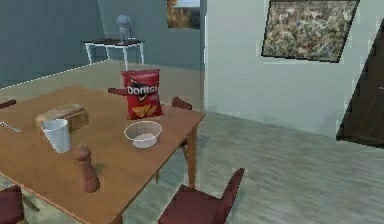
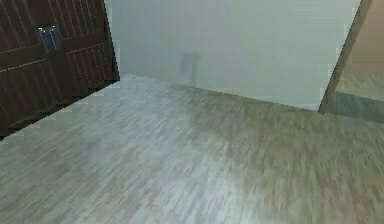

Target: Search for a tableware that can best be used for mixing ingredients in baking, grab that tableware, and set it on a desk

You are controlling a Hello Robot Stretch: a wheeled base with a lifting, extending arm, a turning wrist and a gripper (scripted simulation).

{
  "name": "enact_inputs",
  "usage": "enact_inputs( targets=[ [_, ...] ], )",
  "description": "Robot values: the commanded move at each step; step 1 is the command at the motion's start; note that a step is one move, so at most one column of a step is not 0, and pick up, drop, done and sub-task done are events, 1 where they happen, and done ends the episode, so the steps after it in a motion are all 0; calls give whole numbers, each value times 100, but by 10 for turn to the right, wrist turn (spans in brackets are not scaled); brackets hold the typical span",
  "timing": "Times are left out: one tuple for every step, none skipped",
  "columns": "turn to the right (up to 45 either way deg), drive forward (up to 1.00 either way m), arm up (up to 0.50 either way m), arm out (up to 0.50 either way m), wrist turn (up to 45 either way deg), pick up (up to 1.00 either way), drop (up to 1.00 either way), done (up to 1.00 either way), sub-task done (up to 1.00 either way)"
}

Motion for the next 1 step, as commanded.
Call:
enact_inputs(
  targets=[
    [0, 35, 0, 0, 0, 0, 0, 0, 0]
  ],
)
